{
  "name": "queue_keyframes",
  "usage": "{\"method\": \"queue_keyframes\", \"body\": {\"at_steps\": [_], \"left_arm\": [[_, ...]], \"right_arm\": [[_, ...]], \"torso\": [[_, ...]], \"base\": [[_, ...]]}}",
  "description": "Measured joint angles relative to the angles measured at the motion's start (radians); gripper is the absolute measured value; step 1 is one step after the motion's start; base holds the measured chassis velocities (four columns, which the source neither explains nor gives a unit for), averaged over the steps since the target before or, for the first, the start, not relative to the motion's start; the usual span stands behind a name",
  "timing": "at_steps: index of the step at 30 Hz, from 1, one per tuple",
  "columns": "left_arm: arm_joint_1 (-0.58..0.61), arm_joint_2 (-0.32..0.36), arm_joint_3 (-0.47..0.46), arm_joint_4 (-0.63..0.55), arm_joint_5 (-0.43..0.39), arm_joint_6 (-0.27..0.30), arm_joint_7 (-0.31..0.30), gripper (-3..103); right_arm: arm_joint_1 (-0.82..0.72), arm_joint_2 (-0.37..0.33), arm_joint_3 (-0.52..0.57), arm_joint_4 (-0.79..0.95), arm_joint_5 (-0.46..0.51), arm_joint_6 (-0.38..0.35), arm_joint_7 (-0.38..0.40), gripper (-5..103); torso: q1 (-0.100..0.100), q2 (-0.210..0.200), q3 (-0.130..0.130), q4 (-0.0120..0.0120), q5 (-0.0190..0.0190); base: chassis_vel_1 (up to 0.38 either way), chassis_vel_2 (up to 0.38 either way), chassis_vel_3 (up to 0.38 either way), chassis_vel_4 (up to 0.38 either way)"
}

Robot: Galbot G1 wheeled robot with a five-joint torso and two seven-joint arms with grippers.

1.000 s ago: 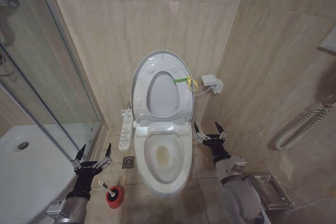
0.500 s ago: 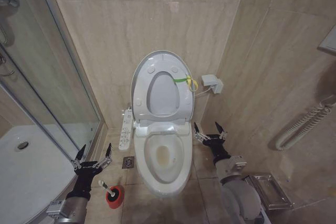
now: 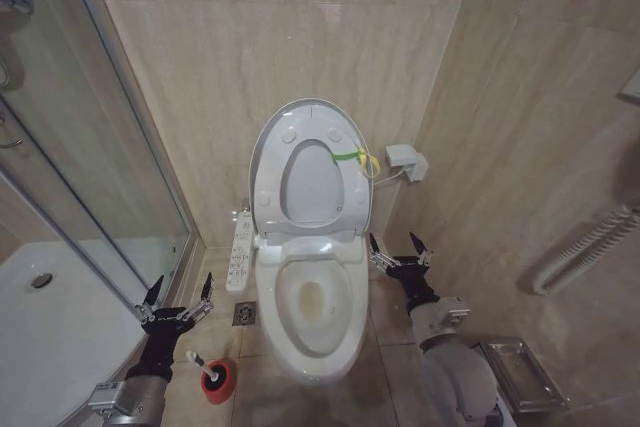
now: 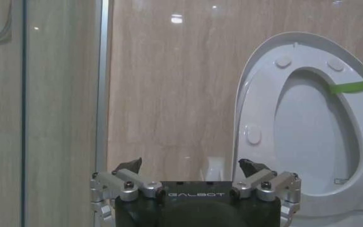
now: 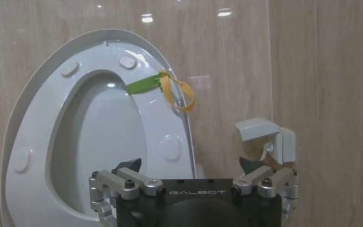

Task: Open the toilet lid, clean the toilet bowl with a toilet brush, close the toilet lid, and flush.

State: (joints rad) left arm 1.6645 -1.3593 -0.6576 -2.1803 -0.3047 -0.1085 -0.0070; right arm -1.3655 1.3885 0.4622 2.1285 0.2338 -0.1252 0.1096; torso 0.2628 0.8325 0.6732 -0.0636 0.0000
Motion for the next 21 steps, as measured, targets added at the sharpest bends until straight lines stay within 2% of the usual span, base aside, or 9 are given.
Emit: {"method": "queue_keyframes", "body": {"at_steps": [14,16,19,20,21], "left_arm": [[0.0,0.0,0.0,0.0,0.0,0.0,0.0,100],[0.0,0.0,0.0,0.0,0.0,0.0,0.0,100],[0.0,0.0,0.0,0.0,0.0,0.0,0.0,100],[0.0,0.0,0.0,0.0,0.0,0.0,0.0,100],[0.0,0.0,0.0,0.0,0.0,0.0,0.0,100]], "right_arm": [[-0.001,0.0,0.0,-0.001,0.0,0.004,0.0,100],[-0.005,-0.001,0.005,-0.012,-0.001,0.023,-0.002,100],[-0.028,-0.009,0.026,-0.067,-0.013,0.113,-0.014,100],[-0.028,-0.009,0.026,-0.067,-0.013,0.113,-0.014,100],[-0.041,-0.012,0.037,-0.097,-0.02,0.161,-0.02,100]], "torso": [[-0.001,0.0,0.0,0.0,0.0],[-0.001,0.0,0.0,0.0001,0.0],[-0.001,0.0,0.0,0.0,0.0],[-0.001,0.0,0.0,0.0,0.0],[-0.001,0.0,0.0,0.0,0.0001]], "base": [[0.0,0.0,0.0,0.0],[0.0,0.0,0.0,0.0],[0.0,0.0,0.0,0.0],[0.0,0.0,0.0,0.0],[0.0,0.0,0.0,0.0]]}}
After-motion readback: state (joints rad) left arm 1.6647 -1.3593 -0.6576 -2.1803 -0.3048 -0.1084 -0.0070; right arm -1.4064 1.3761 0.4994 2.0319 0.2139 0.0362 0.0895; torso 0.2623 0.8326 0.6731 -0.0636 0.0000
